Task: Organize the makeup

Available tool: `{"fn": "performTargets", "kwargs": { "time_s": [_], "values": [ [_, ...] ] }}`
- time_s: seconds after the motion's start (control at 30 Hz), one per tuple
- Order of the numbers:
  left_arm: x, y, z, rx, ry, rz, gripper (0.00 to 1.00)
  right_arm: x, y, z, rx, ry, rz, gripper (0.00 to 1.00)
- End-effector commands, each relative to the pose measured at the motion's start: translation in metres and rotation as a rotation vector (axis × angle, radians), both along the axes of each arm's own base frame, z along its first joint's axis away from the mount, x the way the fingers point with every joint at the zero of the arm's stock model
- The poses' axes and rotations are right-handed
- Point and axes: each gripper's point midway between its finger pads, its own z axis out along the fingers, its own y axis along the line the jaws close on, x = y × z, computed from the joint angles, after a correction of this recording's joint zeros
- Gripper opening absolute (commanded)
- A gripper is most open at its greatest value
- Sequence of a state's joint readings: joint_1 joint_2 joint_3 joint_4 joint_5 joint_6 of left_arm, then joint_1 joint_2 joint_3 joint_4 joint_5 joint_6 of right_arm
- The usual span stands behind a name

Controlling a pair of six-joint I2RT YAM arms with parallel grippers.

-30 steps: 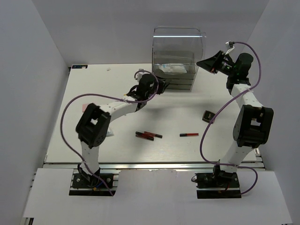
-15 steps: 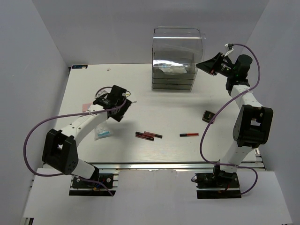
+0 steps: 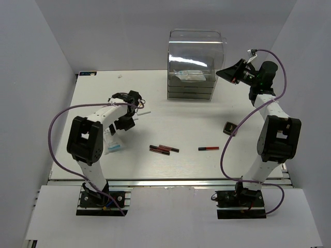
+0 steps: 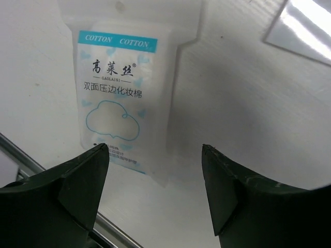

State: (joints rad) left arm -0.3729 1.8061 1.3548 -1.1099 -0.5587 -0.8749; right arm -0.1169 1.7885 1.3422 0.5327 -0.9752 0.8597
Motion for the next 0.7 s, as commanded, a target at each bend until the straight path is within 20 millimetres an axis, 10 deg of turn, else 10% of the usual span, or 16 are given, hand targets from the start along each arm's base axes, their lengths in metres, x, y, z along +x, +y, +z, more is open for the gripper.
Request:
{"fn": "performTargets", "kwargs": {
  "time_s": [0.0, 0.67],
  "values": [
    [-0.002, 0.019, 0.006, 0.096, 0.057, -0.054, 0.81, -0.013, 0.001, 0.027, -0.017, -0.101, 0.025, 0.3],
    [-0.004, 0.023, -0.049, 0.043, 0.148, -0.082, 0.27, -0.011, -0.002, 0.029, -0.017, -0.104, 0.017, 0.3]
  ]
}}
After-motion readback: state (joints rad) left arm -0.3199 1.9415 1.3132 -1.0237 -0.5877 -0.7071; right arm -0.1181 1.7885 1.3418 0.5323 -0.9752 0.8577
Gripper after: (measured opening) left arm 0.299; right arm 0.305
